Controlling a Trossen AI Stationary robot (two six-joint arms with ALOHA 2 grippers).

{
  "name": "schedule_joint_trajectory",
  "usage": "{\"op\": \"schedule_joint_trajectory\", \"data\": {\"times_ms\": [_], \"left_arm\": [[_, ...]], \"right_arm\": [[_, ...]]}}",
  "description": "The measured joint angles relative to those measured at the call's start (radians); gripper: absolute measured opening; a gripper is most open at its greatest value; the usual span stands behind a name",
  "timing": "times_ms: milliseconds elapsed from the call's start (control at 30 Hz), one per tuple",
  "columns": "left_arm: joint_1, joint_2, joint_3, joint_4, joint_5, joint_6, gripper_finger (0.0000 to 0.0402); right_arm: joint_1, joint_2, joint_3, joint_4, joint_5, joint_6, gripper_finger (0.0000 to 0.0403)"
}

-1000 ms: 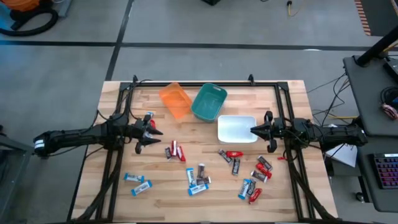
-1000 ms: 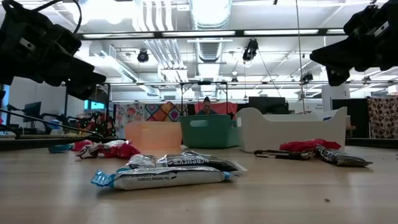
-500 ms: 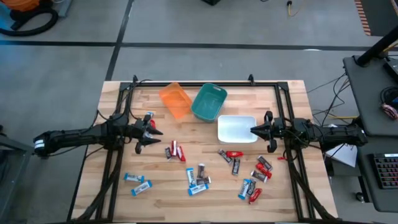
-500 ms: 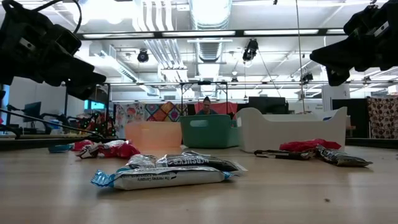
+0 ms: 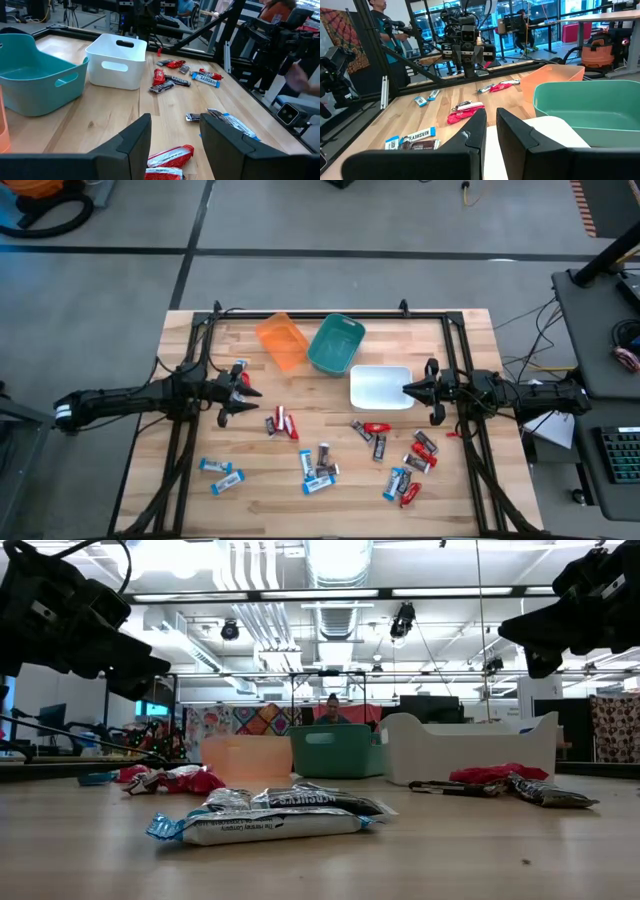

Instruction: Sort candy

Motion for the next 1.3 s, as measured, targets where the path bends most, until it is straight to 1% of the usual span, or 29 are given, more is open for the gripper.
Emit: {"op": "schedule_joint_trajectory", "data": {"times_ms": [167, 233, 367, 433, 533, 700, 800, 867, 933, 1000, 1067, 1133, 1200, 1300], "left_arm": [[0.0, 0.0, 0.0, 0.006, -0.007, 0.01, 0.0153], [0.0, 0.001, 0.0, 0.059, -0.036, -0.014, 0.0153], [-0.003, 0.0, 0.0, 0.23, -0.039, -0.288, 0.0153], [-0.003, 0.002, 0.0, 0.311, -0.039, -0.346, 0.0153], [-0.004, 0.008, 0.0, 0.471, -0.04, -0.413, 0.0153], [-0.006, 0.032, 0.0, 0.649, -0.042, -0.4, 0.0153], [-0.01, 0.067, 0.0, 0.758, -0.067, -0.412, 0.0153], [-0.015, 0.102, 0.002, 0.817, -0.074, -0.413, 0.0153], [-0.023, 0.141, 0.021, 0.821, -0.11, -0.41, 0.0153], [-0.034, 0.193, 0.053, 0.82, -0.163, -0.378, 0.0153], [-0.044, 0.255, 0.095, 0.799, -0.203, -0.35, 0.0153], [-0.045, 0.311, 0.144, 0.737, -0.207, -0.351, 0.0153], [-0.045, 0.359, 0.207, 0.613, -0.202, -0.362, 0.0153], [-0.042, 0.413, 0.316, 0.328, -0.207, -0.308, 0.0153]], "right_arm": [[0.0, 0.0, 0.0, 0.0, 0.0, 0.0, 0.0038], [0.0, 0.0, 0.0, 0.0, 0.0, 0.0, 0.0038], [0.0, 0.0, 0.0, 0.0, 0.0, -0.044, 0.0038], [0.0, 0.0, 0.0, 0.009, 0.0, -0.056, 0.0038], [0.0, 0.0, 0.0, 0.056, 0.0, 0.037, 0.0038], [-0.002, 0.005, 0.0, 0.108, 0.0, 0.196, 0.0038], [-0.001, 0.006, 0.005, 0.099, -0.014, 0.323, 0.0038], [-0.001, 0.016, 0.024, 0.059, -0.058, 0.393, 0.0038], [-0.001, 0.036, 0.058, 0.006, -0.085, 0.454, 0.0038], [-0.001, 0.066, 0.108, -0.066, -0.087, 0.498, 0.0038], [-0.001, 0.104, 0.173, -0.174, -0.086, 0.524, 0.0038], [-0.001, 0.151, 0.248, -0.311, -0.085, 0.567, 0.0038], [-0.001, 0.204, 0.323, -0.464, -0.078, 0.651, 0.0038], [0.001, 0.294, 0.429, -0.695, -0.082, 0.785, 0.0038]]}}
